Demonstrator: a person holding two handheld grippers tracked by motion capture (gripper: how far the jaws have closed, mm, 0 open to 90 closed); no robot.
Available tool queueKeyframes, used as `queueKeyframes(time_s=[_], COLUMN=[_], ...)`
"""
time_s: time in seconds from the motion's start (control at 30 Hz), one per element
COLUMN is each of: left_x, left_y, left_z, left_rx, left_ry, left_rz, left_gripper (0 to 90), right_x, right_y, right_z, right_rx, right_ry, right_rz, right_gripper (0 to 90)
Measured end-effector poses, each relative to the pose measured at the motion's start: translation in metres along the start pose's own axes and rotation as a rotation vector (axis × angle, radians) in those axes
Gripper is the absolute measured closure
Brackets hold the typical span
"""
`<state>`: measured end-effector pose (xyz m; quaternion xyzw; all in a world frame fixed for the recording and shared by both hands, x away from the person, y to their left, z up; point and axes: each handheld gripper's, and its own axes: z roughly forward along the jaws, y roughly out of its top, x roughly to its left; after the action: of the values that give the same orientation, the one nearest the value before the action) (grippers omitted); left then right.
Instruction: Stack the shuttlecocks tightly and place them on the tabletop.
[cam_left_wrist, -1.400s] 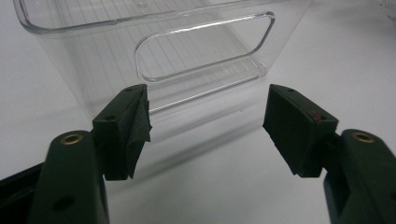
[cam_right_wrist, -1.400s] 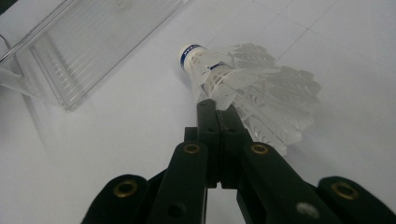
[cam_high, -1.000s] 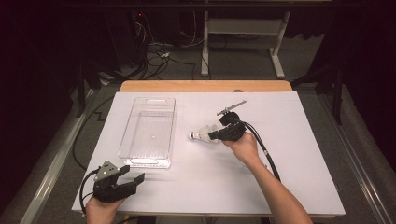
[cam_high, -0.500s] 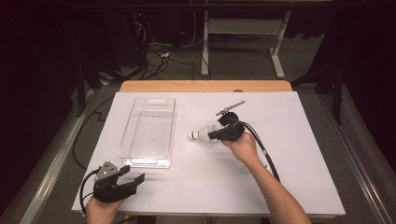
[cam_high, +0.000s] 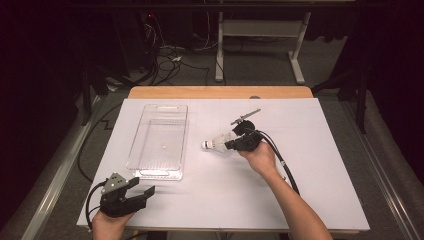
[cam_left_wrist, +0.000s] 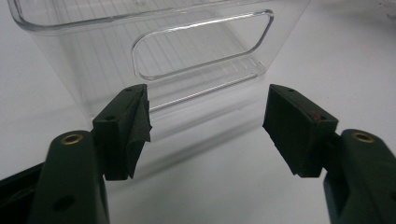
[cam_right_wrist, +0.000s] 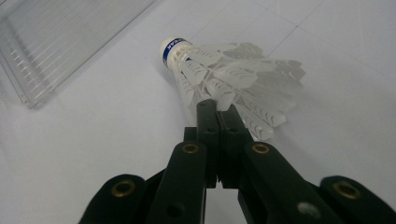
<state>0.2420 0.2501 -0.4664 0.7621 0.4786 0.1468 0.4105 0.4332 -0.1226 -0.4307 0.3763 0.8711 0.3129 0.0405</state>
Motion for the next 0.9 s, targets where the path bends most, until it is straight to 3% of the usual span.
queueKeyframes(time_s=[0.53,0.9], left_x=[0.0004,0.0006], left_y=[-0.0001,-0.0001], left_z=[0.0002,0.0002], left_rx=[0.002,-0.001], left_ry=[0.000,0.000], left_rz=[-0.002,-0.004], left_gripper=[32.5,32.5], right_x=[0.0001,0.0002], right_y=[-0.0008,-0.0014], right_z=[0.0088,0.0096], right_rx=[0.037,0.034], right_ry=[-0.028,-0.043], right_rz=[0.001,0.007], right_gripper=[88.7,80.5])
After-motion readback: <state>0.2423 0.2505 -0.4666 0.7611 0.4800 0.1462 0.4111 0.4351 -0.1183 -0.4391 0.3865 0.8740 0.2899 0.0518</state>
